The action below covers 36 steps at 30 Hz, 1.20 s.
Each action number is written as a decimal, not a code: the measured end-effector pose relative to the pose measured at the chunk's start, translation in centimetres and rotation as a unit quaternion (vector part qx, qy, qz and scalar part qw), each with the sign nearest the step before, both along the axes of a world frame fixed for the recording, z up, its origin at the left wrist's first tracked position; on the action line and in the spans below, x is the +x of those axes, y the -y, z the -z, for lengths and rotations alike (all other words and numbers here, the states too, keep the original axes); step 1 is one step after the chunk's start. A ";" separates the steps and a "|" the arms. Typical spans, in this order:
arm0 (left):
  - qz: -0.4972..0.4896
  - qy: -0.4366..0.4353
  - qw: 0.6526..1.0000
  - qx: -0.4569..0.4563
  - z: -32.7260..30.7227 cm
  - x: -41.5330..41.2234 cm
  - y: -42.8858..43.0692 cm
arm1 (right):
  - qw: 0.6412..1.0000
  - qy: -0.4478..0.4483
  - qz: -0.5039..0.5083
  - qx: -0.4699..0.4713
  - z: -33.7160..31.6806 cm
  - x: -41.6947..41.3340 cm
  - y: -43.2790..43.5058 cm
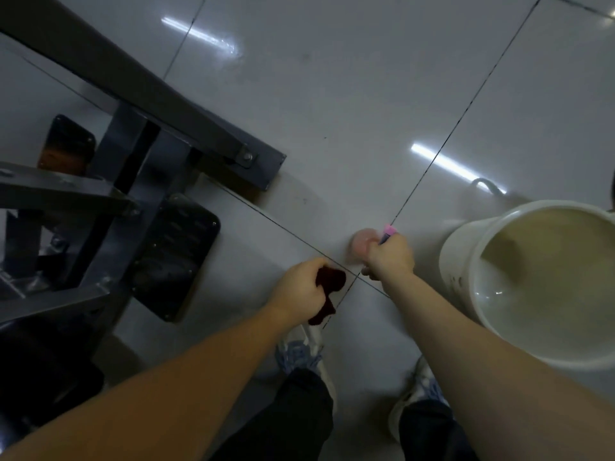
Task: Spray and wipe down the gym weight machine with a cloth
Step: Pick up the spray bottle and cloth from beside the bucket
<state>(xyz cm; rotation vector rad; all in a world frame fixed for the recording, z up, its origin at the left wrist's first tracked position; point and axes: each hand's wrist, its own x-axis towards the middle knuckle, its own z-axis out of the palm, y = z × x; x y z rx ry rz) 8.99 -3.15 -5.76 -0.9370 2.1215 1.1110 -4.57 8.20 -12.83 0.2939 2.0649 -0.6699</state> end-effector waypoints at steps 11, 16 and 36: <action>0.212 -0.031 0.969 -0.124 -17.1 -1.7 -0.1 | 0.964 -0.116 -0.205 -0.122 -27.4 -2.1 -2.3; 0.195 -0.117 0.963 -0.145 -32.6 -3.3 -0.1 | 0.941 -0.137 -0.270 -0.150 -45.4 -4.2 -0.7; 0.035 -0.379 0.914 -0.142 -79.2 6.7 -1.5 | 0.776 -0.310 -0.268 -0.480 -86.7 9.2 -0.6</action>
